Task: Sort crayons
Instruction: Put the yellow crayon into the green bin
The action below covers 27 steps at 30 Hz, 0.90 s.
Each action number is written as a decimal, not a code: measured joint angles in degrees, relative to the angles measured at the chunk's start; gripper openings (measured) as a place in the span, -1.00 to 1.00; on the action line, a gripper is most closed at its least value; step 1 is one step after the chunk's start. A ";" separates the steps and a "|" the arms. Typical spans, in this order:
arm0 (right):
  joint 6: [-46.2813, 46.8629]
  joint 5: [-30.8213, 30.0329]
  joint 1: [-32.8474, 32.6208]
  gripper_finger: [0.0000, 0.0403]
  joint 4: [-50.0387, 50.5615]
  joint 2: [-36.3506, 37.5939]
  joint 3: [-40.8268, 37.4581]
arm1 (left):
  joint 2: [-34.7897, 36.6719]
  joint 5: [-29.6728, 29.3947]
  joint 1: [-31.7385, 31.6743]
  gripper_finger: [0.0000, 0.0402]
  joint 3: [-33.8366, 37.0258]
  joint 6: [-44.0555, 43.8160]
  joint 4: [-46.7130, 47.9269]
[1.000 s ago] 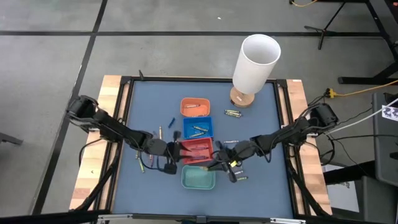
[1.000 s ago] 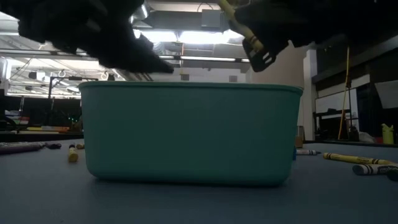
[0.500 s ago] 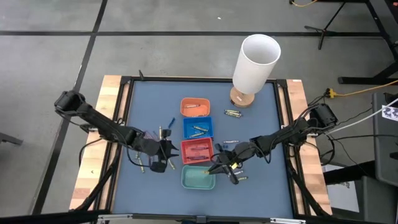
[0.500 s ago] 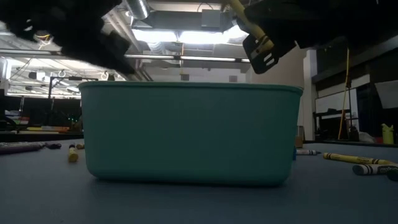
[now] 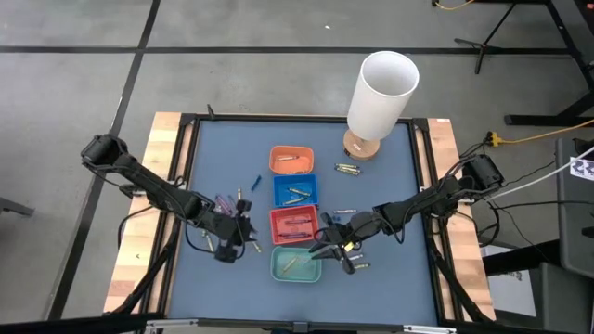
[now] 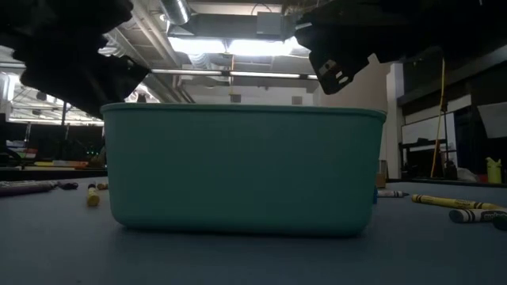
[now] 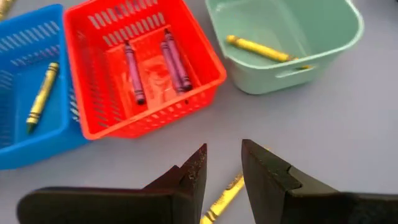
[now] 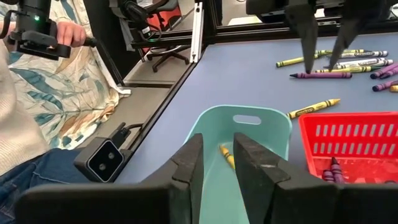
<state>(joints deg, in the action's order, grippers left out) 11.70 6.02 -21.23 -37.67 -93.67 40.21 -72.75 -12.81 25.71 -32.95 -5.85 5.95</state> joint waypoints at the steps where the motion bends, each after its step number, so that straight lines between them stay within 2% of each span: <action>1: -0.01 0.00 0.00 -0.57 0.00 0.00 0.00 | 0.00 0.55 0.00 -0.58 0.00 0.19 0.03; 13: -1.07 0.00 0.04 -0.56 0.20 0.28 0.00 | -0.49 1.83 -0.07 -0.58 0.02 3.46 0.05; 27: -1.07 1.05 0.79 -0.56 0.13 0.28 0.00 | -9.08 3.56 -0.07 -0.58 0.09 6.40 0.07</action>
<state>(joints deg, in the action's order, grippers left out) 10.63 7.07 -20.45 -37.54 -93.38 40.21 -81.83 -9.25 25.65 -32.86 0.55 6.02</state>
